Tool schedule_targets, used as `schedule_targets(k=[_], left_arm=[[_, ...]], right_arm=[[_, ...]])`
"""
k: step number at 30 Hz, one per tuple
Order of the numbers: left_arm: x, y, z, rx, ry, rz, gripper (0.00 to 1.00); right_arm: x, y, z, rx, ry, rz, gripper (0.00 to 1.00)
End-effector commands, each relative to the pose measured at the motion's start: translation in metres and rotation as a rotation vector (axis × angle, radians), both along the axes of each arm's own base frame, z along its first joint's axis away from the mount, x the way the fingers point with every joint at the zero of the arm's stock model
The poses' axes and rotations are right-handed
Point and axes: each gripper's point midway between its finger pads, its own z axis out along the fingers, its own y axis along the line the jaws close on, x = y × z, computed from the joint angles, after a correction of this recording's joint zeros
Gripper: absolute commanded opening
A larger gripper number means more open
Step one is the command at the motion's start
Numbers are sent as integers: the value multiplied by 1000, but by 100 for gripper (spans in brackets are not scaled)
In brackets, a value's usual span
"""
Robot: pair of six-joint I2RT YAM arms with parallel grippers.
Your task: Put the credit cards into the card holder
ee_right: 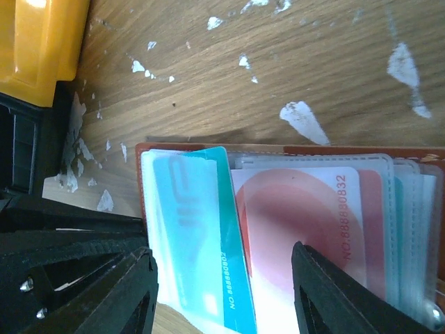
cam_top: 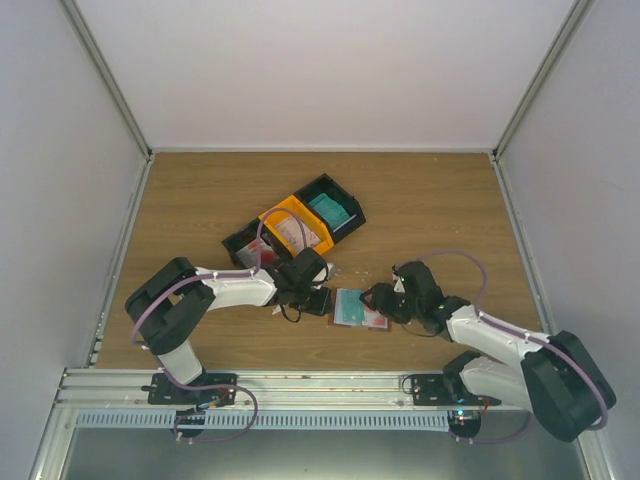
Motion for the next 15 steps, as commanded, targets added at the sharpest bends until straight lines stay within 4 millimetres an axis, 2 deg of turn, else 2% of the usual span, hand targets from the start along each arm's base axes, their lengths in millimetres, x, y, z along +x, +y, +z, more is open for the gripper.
schedule_targets(k=[1, 10, 15], left_arm=[[-4, 1, -1, -4, 6, 0, 17], [-6, 0, -5, -3, 22, -5, 13], [-7, -1, -6, -4, 27, -9, 12]], right_arm=[[-3, 12, 1, -11, -9, 90, 53], [-5, 30, -7, -19, 14, 161, 47], [-8, 42, -3, 28, 13, 206, 45]])
